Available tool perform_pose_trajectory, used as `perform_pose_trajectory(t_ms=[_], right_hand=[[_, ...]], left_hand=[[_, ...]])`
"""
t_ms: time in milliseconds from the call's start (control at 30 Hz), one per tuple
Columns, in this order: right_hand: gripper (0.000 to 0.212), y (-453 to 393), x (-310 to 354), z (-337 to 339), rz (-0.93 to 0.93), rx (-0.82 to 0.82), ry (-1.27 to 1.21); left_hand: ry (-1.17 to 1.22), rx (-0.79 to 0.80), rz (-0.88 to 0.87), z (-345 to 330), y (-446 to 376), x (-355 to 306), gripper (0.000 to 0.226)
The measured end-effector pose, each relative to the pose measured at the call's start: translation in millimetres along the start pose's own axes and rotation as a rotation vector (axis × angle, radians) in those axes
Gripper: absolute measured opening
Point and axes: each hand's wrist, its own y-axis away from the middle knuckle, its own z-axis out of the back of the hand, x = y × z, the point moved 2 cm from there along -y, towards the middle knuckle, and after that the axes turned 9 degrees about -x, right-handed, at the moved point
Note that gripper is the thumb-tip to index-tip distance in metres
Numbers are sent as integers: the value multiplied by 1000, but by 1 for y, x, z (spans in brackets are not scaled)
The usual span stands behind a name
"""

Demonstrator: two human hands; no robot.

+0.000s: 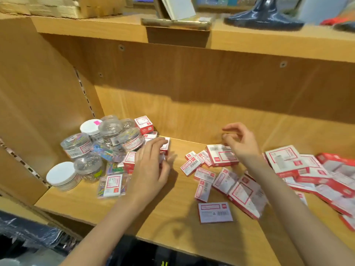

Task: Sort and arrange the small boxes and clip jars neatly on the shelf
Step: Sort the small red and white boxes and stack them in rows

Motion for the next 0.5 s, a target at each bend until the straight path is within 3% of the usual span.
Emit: perform_pose_trajectory(t_ms=[200,333,500], right_hand=[[19,27,-45,158,-7,-299,280],[19,37,-70,245,77,-412,601],[67,24,-104,331,-31,-386,879]], left_hand=[[155,181,-138,-81,-6,-71,38],[194,226,-183,-125,-6,-125,37],[186,263,-238,-175,1,-188,40]])
